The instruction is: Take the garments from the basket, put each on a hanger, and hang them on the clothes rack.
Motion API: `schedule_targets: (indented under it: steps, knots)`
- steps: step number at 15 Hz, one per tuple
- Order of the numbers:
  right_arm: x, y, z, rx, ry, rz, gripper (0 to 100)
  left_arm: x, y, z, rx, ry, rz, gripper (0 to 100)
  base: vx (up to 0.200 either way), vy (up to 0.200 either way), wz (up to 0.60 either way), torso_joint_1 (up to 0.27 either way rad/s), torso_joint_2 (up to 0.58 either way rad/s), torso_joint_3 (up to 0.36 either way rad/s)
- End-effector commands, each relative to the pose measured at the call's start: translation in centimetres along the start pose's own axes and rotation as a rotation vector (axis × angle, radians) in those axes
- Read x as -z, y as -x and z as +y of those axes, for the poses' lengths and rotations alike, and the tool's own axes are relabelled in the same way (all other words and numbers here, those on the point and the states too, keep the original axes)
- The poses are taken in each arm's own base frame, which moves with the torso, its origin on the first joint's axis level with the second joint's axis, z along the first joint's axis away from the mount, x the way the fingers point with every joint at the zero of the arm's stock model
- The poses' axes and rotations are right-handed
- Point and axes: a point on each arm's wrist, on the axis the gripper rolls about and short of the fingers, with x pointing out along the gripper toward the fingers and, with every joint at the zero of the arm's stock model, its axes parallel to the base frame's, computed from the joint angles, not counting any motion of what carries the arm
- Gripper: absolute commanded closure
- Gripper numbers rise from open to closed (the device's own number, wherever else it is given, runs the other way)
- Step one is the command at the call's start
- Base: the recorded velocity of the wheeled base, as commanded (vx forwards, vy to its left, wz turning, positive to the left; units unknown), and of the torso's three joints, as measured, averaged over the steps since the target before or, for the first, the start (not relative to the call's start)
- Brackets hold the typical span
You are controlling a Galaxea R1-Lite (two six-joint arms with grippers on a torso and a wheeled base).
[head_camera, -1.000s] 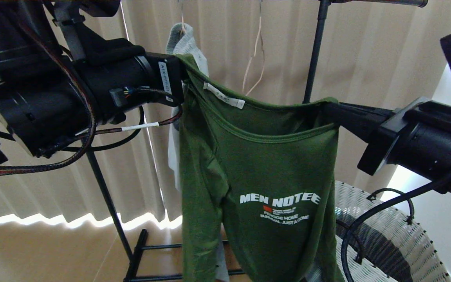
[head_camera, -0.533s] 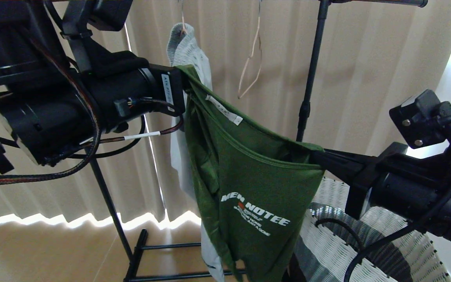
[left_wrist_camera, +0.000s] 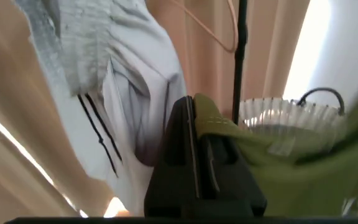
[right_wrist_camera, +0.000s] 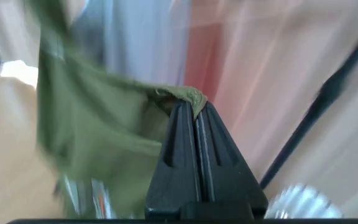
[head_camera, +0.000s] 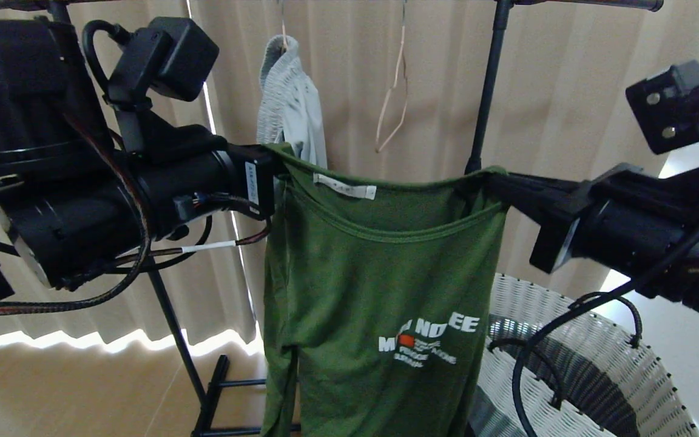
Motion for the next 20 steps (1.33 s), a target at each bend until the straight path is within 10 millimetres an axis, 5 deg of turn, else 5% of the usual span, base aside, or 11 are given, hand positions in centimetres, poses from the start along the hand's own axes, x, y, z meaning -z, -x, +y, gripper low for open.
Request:
schedule_targets:
  steps: [1,6,11,20]
  knots:
    - [-1.6,-1.8,-1.6,0.069,-0.013,-0.053,100,-0.6,2.9,0.3,0.013,0.000,0.046,100,0.000,0.000,0.00,0.000,0.00,0.000]
    - [-3.4,-4.9,-2.1,0.002,-0.109,-0.114,100,-0.4,6.7,-0.9,0.106,-0.001,0.053,100,0.000,0.000,0.00,0.000,0.00,0.000]
    - [-3.6,-8.1,-1.9,0.001,-0.110,-0.186,100,-0.1,8.3,-2.9,0.222,-0.011,0.044,100,0.000,0.000,0.00,0.000,0.00,0.000]
    - [-4.6,-6.9,-2.3,0.013,-0.101,-0.209,100,-0.5,7.8,-3.5,0.236,-0.031,0.026,100,0.000,0.000,0.00,0.000,0.00,0.000]
